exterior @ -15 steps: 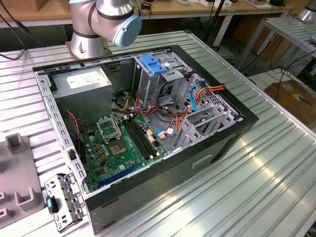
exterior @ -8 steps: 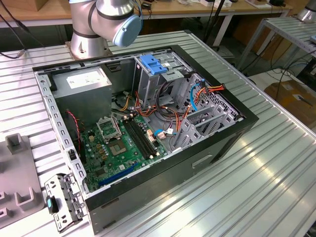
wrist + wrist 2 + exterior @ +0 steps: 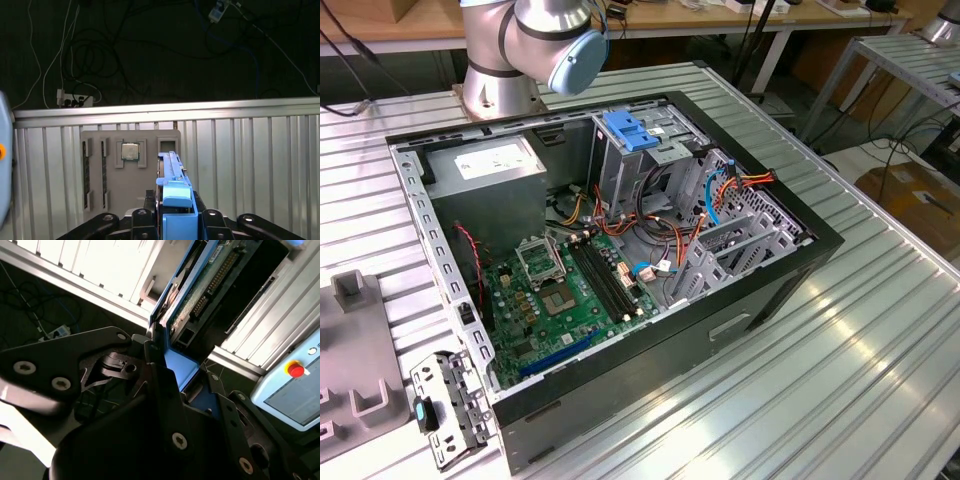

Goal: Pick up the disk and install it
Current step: 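Pick up the disk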

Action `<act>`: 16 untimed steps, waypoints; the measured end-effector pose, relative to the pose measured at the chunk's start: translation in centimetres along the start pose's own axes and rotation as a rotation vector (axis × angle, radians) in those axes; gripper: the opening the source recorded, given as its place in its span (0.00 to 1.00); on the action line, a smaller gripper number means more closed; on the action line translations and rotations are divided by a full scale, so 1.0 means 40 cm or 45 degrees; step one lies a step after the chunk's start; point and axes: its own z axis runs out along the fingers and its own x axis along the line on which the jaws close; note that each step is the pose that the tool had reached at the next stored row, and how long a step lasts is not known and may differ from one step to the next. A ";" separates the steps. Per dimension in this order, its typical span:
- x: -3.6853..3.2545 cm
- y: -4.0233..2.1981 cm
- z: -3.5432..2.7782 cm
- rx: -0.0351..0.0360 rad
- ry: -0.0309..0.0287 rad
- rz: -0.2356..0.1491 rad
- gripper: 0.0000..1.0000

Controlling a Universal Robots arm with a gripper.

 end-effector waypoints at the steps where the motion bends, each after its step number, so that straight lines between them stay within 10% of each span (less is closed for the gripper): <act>1: 0.000 0.000 -0.002 -0.0004 0.0000 0.000 0.37; 16: 0.001 -0.001 -0.050 -0.0052 0.0002 0.000 0.37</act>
